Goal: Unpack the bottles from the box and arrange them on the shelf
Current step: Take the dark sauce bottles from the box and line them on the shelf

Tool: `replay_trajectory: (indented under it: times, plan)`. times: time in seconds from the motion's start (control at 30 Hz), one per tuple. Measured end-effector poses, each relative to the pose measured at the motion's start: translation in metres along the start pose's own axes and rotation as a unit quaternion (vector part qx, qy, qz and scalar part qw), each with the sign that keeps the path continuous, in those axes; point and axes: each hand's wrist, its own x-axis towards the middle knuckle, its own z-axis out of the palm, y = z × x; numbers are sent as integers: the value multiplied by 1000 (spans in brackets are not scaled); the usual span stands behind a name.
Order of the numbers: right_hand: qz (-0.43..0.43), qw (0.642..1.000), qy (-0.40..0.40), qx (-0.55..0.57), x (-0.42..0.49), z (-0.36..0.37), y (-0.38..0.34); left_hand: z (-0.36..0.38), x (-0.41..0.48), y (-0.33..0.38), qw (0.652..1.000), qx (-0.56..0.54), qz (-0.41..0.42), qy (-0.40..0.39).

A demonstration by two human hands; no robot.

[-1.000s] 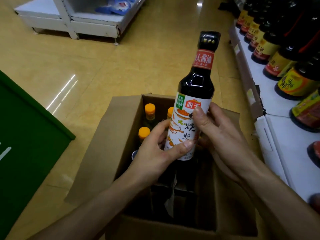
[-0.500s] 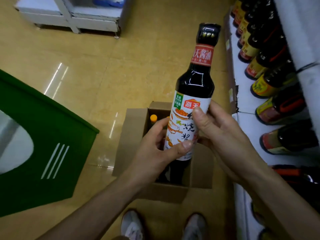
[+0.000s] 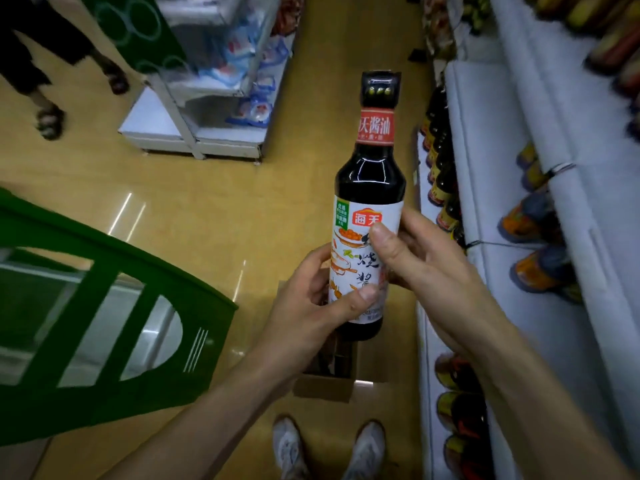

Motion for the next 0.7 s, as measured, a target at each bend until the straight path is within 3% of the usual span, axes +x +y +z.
replay_trajectory:
  times: [0.33,0.7]
  plan:
    - [-112,992,29,-48,-43,-46,-180,62,-40,164,993,21,113,-8]
    - [-208,970,101,-68,-122,-98,-264,139,-77,241,976,48,199,-78]
